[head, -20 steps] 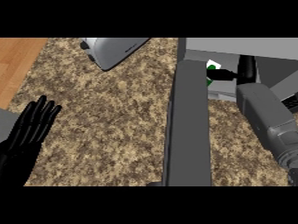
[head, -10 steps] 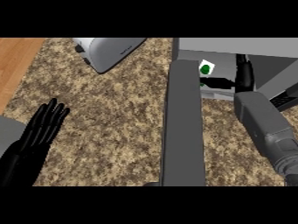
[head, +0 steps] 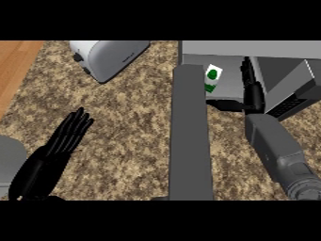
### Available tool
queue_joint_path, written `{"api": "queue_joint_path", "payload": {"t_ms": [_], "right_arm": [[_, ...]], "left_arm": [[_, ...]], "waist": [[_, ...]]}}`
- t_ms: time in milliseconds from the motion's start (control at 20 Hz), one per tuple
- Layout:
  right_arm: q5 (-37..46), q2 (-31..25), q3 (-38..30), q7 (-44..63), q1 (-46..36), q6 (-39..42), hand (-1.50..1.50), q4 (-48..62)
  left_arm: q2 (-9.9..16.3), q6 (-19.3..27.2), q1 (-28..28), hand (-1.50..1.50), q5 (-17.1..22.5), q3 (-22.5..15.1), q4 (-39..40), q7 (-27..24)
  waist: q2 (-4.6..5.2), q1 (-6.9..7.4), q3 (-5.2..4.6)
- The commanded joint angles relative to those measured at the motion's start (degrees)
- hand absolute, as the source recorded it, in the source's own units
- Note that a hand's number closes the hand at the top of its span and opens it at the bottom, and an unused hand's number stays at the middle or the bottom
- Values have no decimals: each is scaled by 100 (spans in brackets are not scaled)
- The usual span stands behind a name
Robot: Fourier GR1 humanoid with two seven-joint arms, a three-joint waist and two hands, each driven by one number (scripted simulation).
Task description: Pick up the milk, place it into the microwave and close the microwave
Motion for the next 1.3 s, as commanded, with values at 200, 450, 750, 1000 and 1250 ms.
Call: {"api": "queue_joint_path", "payload": {"t_ms": [200, 450, 750, 1000, 1250], "right_arm": [[-55, 317, 77, -597, 705, 370, -150, -234], [-71, 442, 310, -785, 1325, 709, -150, -790], [-122, 538, 672, -543, 2436, 1059, -150, -1901], [-187, 574, 897, -155, 2989, 1133, -150, -2991], [-158, 575, 1253, 5, 4214, 1339, -150, -4386]], "left_arm": [[299, -515, -580, 150, -365, -326, 896, -285], [-22, -214, -656, 150, -1045, -838, 1166, -514], [-31, -36, -1012, 150, -1404, -918, 1570, -426], [132, -359, -1542, 150, -1775, -1211, 2510, -703], [-114, 317, -1399, 150, -1917, -2394, 2733, -539]], "waist": [[-87, -230, -13], [-147, -344, -20], [-194, -474, -29], [-180, -530, -34], [-187, -536, -32]]}}
